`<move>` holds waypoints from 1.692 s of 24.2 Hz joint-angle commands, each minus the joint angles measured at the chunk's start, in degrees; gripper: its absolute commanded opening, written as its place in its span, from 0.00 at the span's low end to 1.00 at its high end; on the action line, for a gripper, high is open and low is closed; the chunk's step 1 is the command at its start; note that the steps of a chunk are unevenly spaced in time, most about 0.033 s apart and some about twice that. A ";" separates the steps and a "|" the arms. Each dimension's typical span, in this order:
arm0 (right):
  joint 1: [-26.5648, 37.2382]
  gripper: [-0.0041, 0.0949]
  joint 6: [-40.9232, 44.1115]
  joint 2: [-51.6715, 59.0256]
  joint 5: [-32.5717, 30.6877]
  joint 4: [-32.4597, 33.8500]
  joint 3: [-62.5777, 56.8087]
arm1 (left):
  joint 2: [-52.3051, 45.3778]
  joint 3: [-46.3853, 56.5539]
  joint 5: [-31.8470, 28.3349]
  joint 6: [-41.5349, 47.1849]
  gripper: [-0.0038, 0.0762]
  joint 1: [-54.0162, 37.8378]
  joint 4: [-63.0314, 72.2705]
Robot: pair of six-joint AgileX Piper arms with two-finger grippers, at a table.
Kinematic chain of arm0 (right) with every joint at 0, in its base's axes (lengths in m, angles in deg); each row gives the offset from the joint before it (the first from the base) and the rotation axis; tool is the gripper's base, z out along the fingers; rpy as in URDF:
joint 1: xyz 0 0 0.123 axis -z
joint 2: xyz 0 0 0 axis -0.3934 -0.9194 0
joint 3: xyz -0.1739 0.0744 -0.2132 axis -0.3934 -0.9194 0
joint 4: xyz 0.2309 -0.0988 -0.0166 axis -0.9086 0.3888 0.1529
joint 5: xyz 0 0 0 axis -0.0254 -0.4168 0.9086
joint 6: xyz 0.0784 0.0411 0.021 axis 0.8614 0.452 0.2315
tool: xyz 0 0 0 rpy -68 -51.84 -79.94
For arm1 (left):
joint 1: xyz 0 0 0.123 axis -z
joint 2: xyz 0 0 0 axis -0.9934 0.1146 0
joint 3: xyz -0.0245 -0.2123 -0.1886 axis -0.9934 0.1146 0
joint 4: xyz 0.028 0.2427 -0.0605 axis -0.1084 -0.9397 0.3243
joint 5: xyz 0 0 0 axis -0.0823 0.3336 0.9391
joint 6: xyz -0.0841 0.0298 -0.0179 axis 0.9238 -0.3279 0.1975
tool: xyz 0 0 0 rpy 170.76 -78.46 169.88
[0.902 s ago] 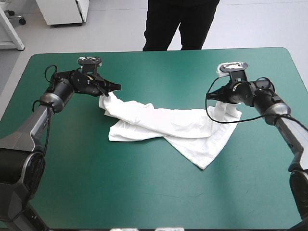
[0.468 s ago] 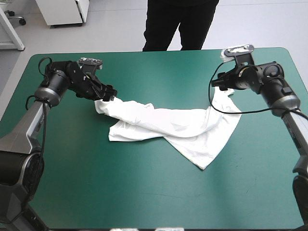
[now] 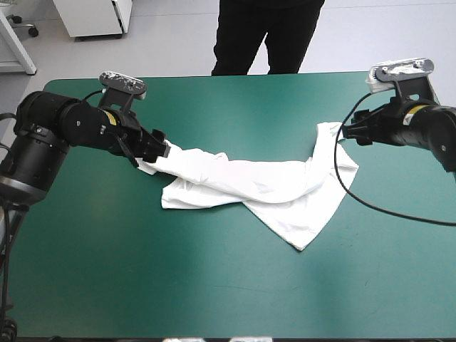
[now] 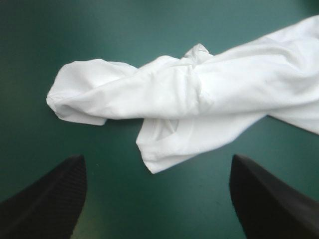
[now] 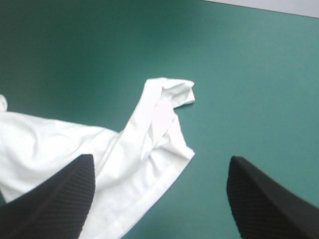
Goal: Fold the cloth
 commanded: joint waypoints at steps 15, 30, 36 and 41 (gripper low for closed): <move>0.24 0.74 -0.35 16.42 -2.92 -2.10 -10.84 | 2.58 18.63 -8.40 3.22 0.76 2.38 -6.62; 0.24 0.74 -17.03 16.63 -5.93 -12.64 -16.72 | 22.43 18.63 -15.94 -0.03 0.65 -1.83 4.83; 0.24 0.74 -23.56 16.70 -5.08 -12.27 -23.93 | 23.07 18.63 -16.92 -0.86 0.11 -1.72 6.17; 0.24 0.73 -28.43 16.07 -2.44 -18.46 -29.80 | 23.07 18.63 -17.04 -0.98 0.04 -1.72 6.17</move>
